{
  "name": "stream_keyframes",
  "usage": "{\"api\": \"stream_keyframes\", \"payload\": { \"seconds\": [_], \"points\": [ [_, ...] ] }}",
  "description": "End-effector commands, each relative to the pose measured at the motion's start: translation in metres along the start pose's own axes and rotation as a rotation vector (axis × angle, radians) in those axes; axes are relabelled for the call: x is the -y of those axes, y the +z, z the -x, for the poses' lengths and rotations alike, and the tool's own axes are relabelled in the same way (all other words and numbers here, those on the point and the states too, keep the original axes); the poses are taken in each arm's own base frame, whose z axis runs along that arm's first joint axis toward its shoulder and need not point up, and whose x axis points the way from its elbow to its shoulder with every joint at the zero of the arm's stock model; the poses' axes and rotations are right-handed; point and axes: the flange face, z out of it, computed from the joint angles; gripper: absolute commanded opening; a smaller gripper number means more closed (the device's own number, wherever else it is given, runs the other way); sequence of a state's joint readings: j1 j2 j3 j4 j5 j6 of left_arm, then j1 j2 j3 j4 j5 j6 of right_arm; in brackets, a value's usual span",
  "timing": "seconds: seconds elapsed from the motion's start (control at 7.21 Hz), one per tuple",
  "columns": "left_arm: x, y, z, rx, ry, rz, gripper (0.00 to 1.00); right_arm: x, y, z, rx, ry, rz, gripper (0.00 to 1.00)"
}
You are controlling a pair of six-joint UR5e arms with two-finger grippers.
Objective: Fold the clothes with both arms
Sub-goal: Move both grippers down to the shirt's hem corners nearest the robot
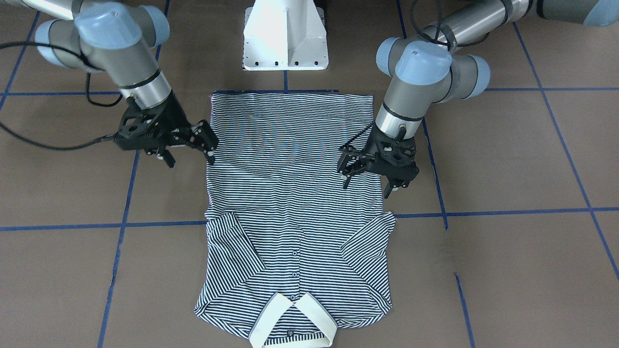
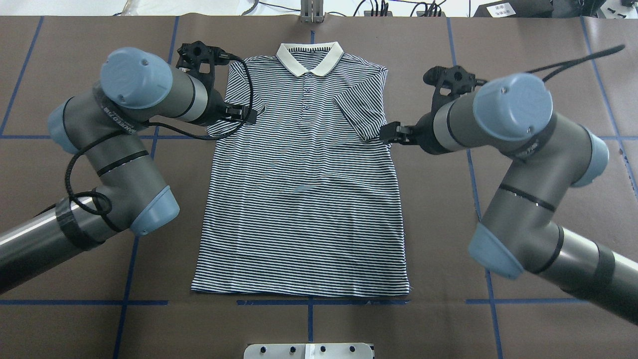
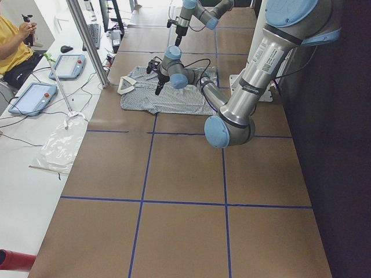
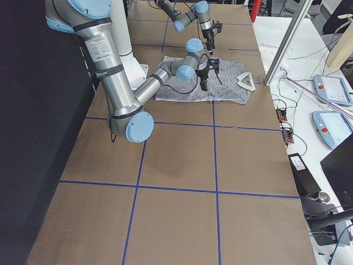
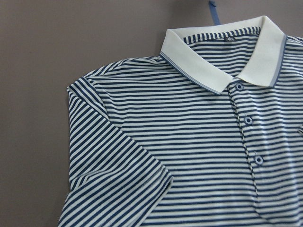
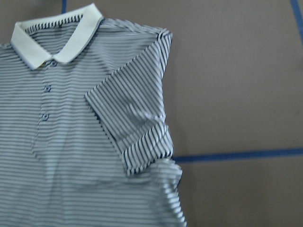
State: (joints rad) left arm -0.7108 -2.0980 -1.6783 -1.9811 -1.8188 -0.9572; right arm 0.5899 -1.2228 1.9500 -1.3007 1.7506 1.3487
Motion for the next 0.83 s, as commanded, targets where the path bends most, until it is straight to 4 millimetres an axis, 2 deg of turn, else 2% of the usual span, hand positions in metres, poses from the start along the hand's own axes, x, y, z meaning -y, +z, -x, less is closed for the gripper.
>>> {"api": "stream_keyframes", "payload": {
  "seconds": [0.0,0.14,0.28,0.42,0.55,0.69],
  "points": [
    [-0.083,-0.027,0.013,-0.043,-0.01,0.063,1.0,-0.144,-0.028,0.005,-0.028,0.136,0.011,0.96],
    [-0.115,-0.037,0.009,-0.062,-0.037,0.093,1.0,-0.184,-0.025,-0.002,-0.045,0.162,0.006,0.96],
    [-0.151,-0.039,0.019,-0.046,-0.077,0.139,0.9,-0.204,-0.023,-0.003,-0.048,0.152,-0.003,0.95],
    [-0.186,-0.039,0.021,-0.014,-0.155,0.151,0.67,-0.208,-0.021,-0.005,-0.053,0.151,-0.01,0.96],
    [-0.226,-0.026,0.002,0.007,-0.204,0.171,0.61,-0.208,-0.02,-0.008,-0.059,0.152,-0.015,0.96],
    [-0.252,-0.022,-0.002,0.02,-0.228,0.198,0.61,-0.208,-0.02,-0.008,-0.058,0.152,-0.017,0.96]
  ]
}}
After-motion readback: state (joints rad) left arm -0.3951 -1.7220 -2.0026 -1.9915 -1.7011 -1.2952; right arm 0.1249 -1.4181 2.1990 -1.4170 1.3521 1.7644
